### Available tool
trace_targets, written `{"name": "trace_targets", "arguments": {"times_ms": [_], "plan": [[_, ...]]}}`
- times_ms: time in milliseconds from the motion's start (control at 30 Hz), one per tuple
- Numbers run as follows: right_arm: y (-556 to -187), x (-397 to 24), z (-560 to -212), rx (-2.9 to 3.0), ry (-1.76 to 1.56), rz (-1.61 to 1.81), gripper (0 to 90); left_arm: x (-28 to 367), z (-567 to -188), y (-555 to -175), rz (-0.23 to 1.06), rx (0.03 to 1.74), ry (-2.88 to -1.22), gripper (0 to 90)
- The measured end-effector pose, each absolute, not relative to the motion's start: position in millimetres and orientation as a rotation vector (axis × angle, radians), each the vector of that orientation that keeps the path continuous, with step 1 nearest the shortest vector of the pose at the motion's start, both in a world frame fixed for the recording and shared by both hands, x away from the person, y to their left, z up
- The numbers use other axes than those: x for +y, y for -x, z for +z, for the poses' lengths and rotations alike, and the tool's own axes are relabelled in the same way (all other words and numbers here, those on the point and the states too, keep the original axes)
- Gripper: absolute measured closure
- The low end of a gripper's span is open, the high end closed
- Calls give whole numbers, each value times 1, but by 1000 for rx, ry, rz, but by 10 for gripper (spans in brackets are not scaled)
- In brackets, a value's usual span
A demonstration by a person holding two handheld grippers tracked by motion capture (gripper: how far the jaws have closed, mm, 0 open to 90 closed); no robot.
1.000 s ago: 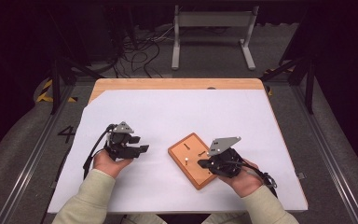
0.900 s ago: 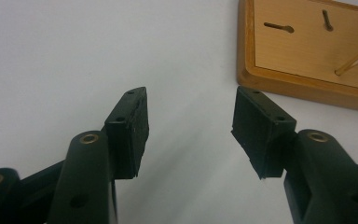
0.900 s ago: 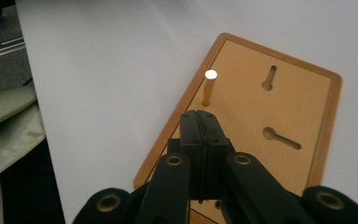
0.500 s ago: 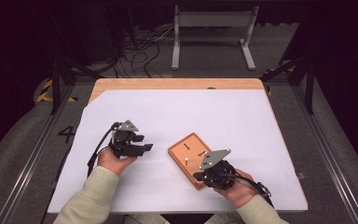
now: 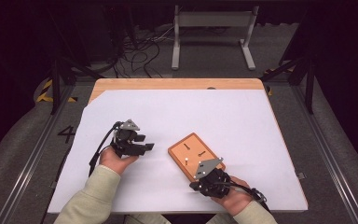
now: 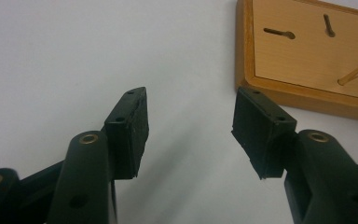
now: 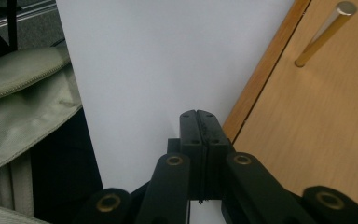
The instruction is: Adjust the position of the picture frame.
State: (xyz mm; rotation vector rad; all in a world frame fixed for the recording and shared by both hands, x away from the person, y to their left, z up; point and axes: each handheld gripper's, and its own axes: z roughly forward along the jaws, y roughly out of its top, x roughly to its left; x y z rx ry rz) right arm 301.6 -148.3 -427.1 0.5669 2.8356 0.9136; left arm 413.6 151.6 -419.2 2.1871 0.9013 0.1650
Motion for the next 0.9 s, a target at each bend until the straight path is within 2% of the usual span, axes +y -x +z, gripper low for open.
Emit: {"name": "trace_targets", "arguments": {"times_ms": [533,900], "plan": [[-301,-144,-436,2885,-556,832,900,151,-419,-413,166,901,-2186,456],[-309,-170,-433,2837,-664,769,900,151,-419,-413,153,908,-2188,456]]}}
